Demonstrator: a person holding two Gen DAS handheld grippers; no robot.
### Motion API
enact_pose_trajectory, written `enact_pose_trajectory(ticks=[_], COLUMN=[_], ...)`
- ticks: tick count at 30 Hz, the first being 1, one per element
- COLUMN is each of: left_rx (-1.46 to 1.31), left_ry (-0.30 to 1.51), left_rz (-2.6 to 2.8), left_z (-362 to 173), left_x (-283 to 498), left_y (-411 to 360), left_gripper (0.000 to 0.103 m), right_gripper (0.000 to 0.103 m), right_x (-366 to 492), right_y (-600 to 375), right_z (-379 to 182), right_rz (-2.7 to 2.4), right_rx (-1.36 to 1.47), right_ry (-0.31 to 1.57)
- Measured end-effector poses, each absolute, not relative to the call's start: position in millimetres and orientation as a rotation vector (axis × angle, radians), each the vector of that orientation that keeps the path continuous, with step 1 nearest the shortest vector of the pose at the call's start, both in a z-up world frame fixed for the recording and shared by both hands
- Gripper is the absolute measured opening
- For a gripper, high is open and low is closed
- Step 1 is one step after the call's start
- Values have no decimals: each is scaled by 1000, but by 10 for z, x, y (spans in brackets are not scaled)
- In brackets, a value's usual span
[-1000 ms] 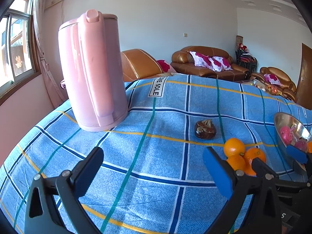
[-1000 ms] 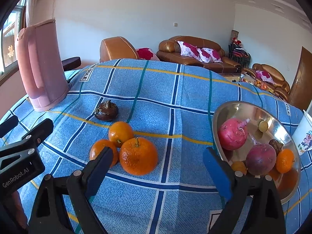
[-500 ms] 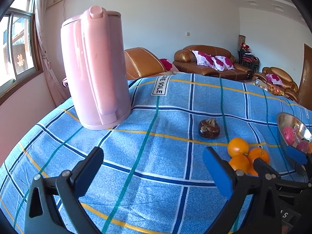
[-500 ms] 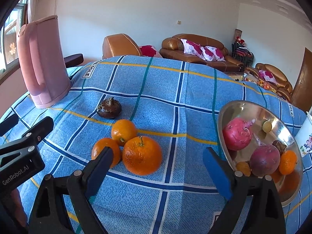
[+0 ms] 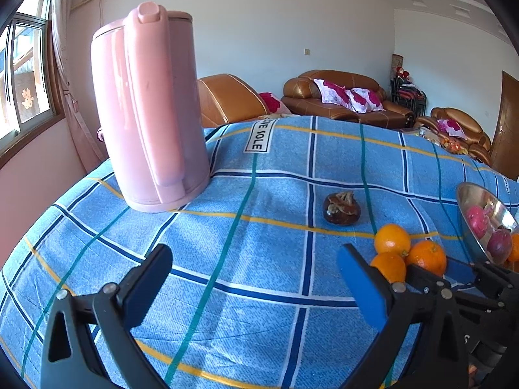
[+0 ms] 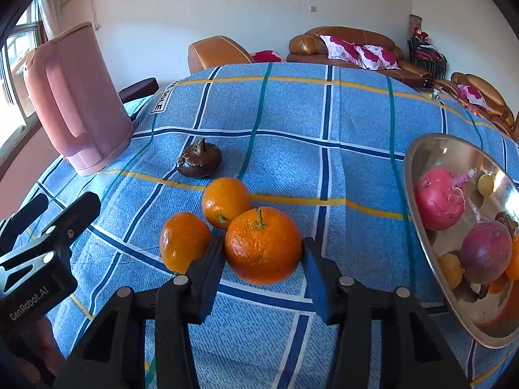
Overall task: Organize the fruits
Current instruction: 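Grasp the large orange with the right tool while the left tool grasps a smaller orange, then carry both oranges over the steel plate with both tools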
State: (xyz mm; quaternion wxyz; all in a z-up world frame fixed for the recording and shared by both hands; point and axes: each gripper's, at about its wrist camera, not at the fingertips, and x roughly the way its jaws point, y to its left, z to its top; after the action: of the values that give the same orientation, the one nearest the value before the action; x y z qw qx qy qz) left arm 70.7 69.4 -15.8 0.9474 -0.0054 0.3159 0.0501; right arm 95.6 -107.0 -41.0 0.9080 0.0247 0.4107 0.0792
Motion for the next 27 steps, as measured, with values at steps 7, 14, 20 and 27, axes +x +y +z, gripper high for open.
enact_pose_trajectory(ticks=[7, 14, 20, 27], left_rx=[-103, -41, 77, 109], left_ry=[668, 687, 753, 837], left_rz=[-34, -194, -241, -237], left_z=[-188, -206, -290, -392], left_x=[752, 781, 891, 1015], left_y=[683, 317, -93, -220], left_gripper=[103, 88, 70, 40], right_gripper=[49, 50, 50, 50], right_x=[638, 404, 390, 372], right_y=[-1238, -1431, -1620, -1656], right_z=[-203, -49, -13, 15], right_rz=[152, 73, 46, 39], right_rx=[87, 42, 64, 54], right_ry=[673, 551, 538, 518])
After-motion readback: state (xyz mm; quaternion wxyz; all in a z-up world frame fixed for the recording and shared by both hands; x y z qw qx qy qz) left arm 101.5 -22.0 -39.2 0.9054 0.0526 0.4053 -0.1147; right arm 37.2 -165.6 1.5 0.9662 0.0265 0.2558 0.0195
